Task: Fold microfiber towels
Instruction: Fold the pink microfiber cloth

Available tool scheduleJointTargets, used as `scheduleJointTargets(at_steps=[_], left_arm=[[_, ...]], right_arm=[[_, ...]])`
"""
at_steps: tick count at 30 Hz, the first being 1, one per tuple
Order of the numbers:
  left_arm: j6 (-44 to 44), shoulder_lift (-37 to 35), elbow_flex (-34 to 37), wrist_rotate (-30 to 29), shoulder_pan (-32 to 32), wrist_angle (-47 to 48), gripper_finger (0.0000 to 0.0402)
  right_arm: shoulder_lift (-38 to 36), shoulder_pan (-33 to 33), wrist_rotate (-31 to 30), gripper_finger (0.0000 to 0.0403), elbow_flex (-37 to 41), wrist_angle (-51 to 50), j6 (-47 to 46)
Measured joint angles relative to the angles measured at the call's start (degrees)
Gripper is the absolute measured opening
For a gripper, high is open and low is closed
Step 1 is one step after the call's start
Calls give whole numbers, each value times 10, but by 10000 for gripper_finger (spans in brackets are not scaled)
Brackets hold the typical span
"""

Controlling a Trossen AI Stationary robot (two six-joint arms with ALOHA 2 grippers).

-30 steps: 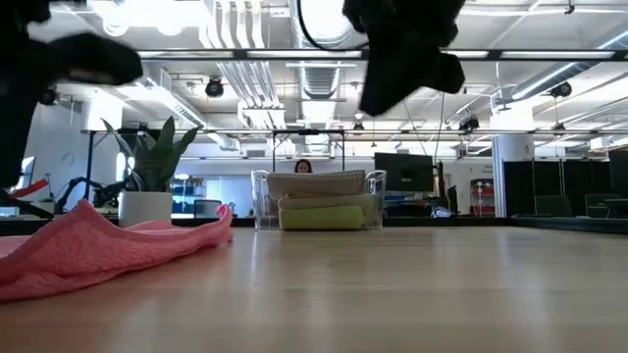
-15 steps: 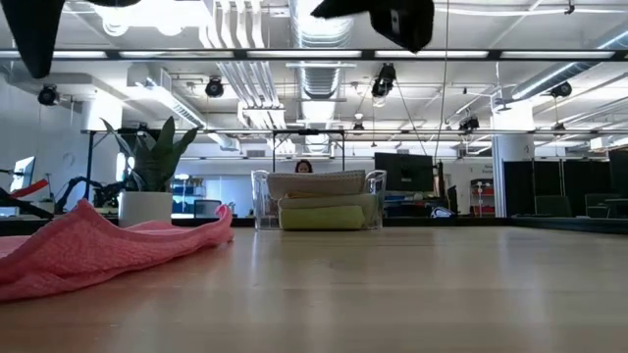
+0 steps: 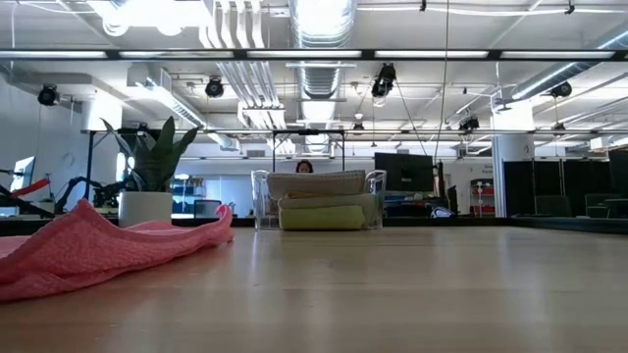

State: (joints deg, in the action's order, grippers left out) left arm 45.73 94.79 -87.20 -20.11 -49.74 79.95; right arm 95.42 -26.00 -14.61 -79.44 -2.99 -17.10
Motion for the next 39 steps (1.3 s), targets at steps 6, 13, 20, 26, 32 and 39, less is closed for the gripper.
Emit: scheduleJointTargets(at_steps=[6,13,20,26,32,39], left_arm=[[155,6,39,-146,-100,-13,125],[169,9,124,-150,-125,-128,125],[171,9,171,-116,-110,-196,141],[170,25,175,-100,-103,-219,183],[159,64,175,-72,-102,-231,207],[123,115,175,-70,-99,-264,208]], right_arm=[[42,-6,1,198,-13,54,101],[96,-6,3,198,-61,48,169],[133,-6,21,198,-76,46,186],[189,-5,33,198,-90,47,168],[258,-3,46,198,-159,44,169],[332,4,47,196,-280,-106,132]])
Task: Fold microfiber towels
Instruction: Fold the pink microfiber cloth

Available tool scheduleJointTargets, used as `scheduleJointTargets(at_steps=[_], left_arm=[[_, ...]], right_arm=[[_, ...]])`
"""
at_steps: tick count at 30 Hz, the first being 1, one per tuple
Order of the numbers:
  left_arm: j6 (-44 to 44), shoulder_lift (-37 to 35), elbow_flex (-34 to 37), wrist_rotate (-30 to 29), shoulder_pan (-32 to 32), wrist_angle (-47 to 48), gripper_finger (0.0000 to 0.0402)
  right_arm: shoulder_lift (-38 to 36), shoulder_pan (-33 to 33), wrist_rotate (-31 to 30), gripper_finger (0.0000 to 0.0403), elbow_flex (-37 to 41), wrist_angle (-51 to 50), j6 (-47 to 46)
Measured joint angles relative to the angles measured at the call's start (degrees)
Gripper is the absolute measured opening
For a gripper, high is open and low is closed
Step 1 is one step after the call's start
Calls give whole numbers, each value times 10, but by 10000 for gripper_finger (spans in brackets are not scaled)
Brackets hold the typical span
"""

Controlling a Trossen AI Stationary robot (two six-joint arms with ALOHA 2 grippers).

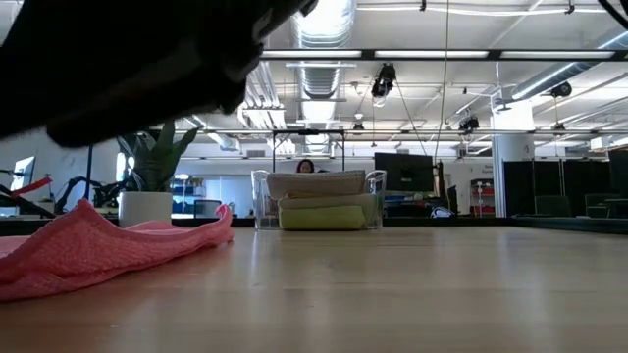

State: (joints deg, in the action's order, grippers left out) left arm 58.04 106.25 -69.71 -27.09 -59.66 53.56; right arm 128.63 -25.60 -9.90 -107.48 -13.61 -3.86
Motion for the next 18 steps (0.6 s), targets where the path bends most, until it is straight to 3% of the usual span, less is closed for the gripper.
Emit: scheduleJointTargets(at_steps=[4,9,18], left_arm=[[0,20,0,-4,5,-3,208],[-2,37,0,-5,13,-6,208],[0,40,15,-11,30,-32,192]], right_arm=[[45,5,4,190,-69,-70,-1],[83,13,56,185,-117,-87,-16],[93,21,58,184,-124,-140,-28]])
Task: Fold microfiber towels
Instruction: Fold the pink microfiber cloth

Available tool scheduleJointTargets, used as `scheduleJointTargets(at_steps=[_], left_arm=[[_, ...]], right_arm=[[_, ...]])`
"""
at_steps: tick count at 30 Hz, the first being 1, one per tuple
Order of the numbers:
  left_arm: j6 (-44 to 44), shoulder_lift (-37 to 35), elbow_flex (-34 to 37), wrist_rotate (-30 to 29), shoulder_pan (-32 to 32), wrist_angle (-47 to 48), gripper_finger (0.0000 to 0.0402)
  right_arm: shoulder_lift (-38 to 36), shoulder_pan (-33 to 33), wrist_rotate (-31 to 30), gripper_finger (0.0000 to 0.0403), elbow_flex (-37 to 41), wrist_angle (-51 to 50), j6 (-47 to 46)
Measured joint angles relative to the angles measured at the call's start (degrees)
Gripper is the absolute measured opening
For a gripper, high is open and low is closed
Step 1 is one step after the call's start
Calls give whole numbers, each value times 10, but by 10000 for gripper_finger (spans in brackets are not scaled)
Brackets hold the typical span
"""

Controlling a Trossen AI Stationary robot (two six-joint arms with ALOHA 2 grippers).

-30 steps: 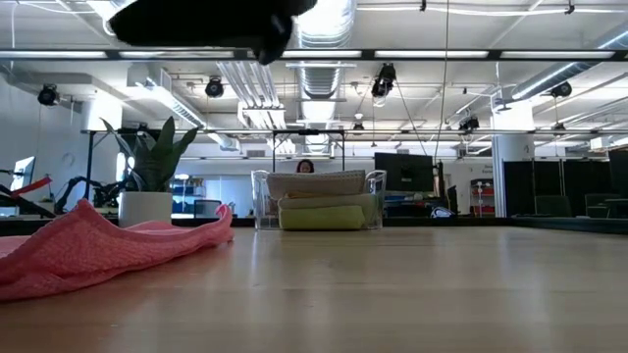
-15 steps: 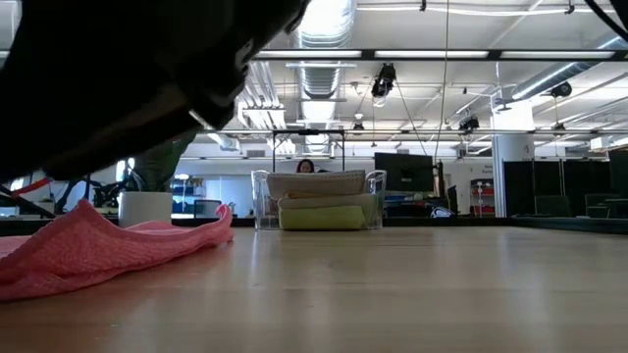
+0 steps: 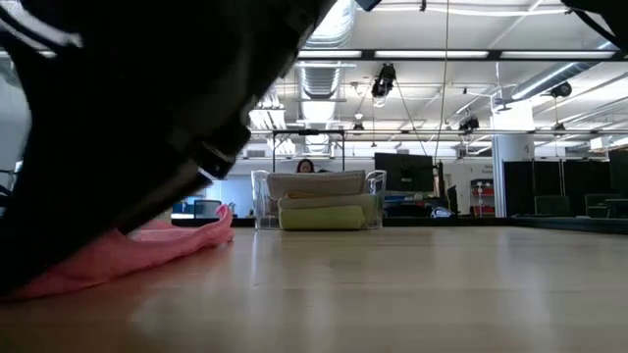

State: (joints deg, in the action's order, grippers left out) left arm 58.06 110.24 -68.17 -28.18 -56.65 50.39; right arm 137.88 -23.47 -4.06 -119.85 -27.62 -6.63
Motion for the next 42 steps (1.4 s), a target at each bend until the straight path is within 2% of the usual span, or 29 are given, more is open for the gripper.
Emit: scheduleJointTargets(at_steps=[9,13,16,21,29,34,42], left_arm=[[0,1,3,5,8,-38,85],[0,2,3,6,9,-56,37],[0,2,3,6,9,-66,11],[0,2,2,8,17,-70,7],[-11,-34,-19,22,35,-74,8],[-75,-79,-47,81,45,-77,8],[-40,-147,-72,142,46,-77,8]], right_arm=[[3,2,-10,175,5,-24,3],[3,4,-16,143,7,-21,6],[3,6,-16,101,9,-19,7],[3,6,-17,19,2,-36,4],[-2,-6,-7,9,-79,-203,-57],[-7,-19,10,9,-151,-273,-107],[-48,-47,4,9,-152,-271,-222]])
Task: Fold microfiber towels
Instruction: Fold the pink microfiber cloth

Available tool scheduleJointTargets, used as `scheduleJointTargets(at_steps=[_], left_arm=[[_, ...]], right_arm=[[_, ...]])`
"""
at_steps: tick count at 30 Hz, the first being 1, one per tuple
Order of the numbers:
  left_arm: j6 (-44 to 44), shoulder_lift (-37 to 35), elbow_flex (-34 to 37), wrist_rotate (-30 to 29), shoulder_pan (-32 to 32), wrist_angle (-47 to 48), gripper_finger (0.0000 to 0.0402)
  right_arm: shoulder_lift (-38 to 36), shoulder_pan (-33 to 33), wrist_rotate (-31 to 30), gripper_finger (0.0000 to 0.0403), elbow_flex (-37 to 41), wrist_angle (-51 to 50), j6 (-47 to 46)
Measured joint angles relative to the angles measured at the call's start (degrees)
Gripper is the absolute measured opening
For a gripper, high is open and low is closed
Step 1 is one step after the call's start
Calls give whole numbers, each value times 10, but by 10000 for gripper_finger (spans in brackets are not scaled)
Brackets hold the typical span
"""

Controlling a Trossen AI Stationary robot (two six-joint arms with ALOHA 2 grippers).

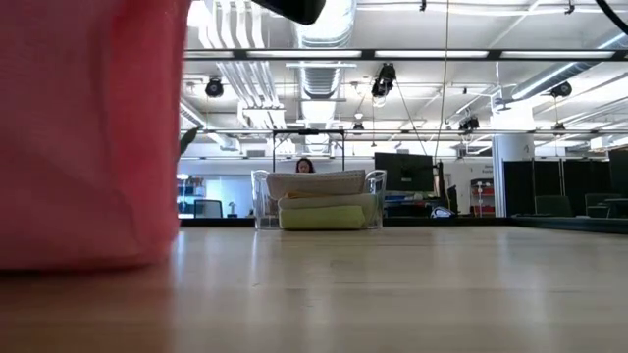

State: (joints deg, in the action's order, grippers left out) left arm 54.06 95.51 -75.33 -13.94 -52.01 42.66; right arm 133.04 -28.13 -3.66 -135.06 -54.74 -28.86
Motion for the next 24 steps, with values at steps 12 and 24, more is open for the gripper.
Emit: scheduleJointTargets(at_steps=[12,24], left_arm=[[105,-25,15,-20,20,197,8],[116,-23,96,-16,78,209,8]], right_arm=[[6,60,-126,9,2,13,-5],[40,115,-127,9,8,24,11]])
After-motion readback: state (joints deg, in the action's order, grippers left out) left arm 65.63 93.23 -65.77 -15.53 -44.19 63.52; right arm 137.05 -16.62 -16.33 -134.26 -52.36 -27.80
